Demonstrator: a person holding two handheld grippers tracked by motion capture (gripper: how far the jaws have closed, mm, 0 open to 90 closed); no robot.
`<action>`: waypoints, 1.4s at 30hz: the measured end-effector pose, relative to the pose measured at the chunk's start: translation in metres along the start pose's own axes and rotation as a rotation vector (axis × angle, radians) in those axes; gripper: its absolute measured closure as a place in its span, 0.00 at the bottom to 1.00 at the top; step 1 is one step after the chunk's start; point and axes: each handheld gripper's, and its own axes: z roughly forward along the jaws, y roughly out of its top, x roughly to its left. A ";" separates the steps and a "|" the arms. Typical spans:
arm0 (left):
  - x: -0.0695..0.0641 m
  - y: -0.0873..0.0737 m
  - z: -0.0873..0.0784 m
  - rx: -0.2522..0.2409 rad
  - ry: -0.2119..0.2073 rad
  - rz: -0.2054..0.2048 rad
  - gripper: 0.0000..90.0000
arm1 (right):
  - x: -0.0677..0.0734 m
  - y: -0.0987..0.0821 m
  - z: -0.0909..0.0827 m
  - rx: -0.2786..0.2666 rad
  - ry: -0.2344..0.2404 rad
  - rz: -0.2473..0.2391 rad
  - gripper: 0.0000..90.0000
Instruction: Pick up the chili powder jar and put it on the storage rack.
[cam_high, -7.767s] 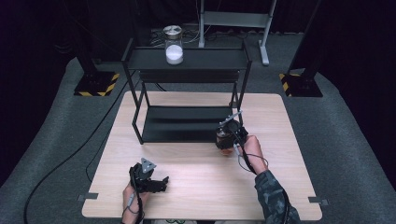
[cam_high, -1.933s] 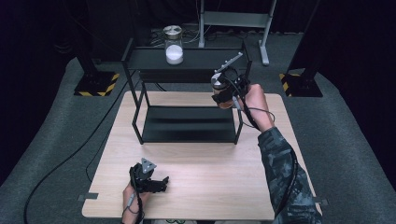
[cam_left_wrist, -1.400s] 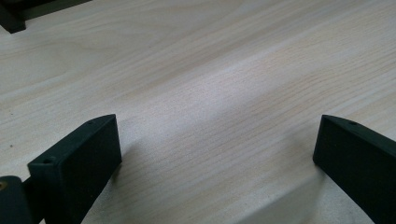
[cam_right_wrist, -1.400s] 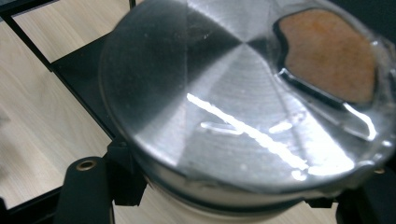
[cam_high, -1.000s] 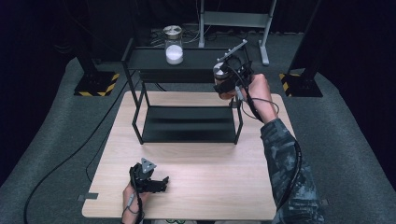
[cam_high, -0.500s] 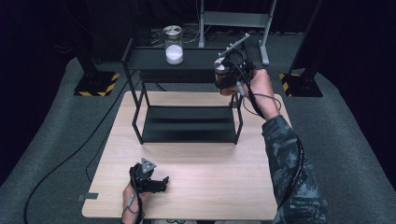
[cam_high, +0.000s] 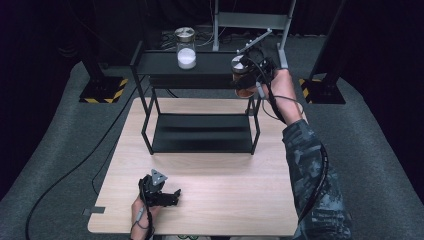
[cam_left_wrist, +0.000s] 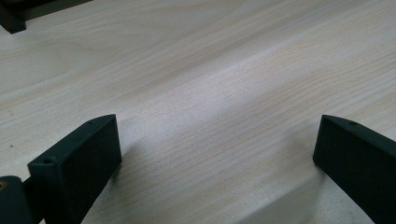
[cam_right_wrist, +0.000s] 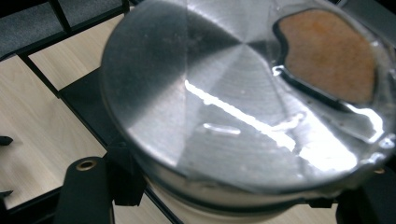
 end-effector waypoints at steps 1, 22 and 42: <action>0.000 0.000 0.000 0.000 0.000 0.000 0.00 | 0.000 0.001 -0.001 0.001 -0.002 0.000 0.34; 0.000 0.000 0.000 0.001 -0.002 -0.001 0.00 | -0.005 0.008 -0.013 -0.049 -0.028 0.033 0.34; 0.000 0.000 0.000 -0.002 0.001 0.001 0.01 | -0.017 0.000 -0.010 -0.126 -0.048 0.126 0.34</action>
